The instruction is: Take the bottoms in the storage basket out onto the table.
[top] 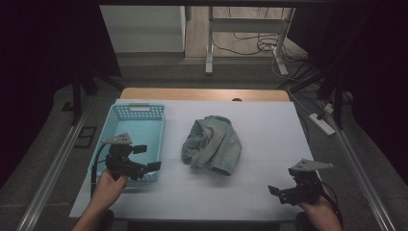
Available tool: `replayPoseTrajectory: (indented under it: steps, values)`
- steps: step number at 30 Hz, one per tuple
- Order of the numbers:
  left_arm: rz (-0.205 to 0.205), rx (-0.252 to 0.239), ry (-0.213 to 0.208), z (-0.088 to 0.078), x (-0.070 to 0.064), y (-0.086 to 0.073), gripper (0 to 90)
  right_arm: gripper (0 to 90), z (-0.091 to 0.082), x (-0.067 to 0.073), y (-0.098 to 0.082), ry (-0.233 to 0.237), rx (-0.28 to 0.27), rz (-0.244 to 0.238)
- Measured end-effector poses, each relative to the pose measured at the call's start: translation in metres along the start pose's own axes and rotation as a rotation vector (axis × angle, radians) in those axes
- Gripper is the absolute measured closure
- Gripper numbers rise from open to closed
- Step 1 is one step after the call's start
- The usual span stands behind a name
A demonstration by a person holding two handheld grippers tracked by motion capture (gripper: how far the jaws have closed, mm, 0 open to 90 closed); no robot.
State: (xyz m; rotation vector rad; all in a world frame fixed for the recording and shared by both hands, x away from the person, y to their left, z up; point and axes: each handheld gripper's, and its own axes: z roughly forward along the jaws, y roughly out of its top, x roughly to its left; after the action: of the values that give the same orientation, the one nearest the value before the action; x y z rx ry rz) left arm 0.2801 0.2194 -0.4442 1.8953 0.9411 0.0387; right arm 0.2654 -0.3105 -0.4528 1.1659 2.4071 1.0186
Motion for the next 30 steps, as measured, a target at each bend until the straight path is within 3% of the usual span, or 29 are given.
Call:
replayPoseTrajectory:
  steps: [30]
  values:
    - [-0.059, -0.026, 0.032, -0.026, -0.001, -0.033, 0.0, 0.0, 0.0, 0.001, 0.0, -0.002, -0.001, -0.004]
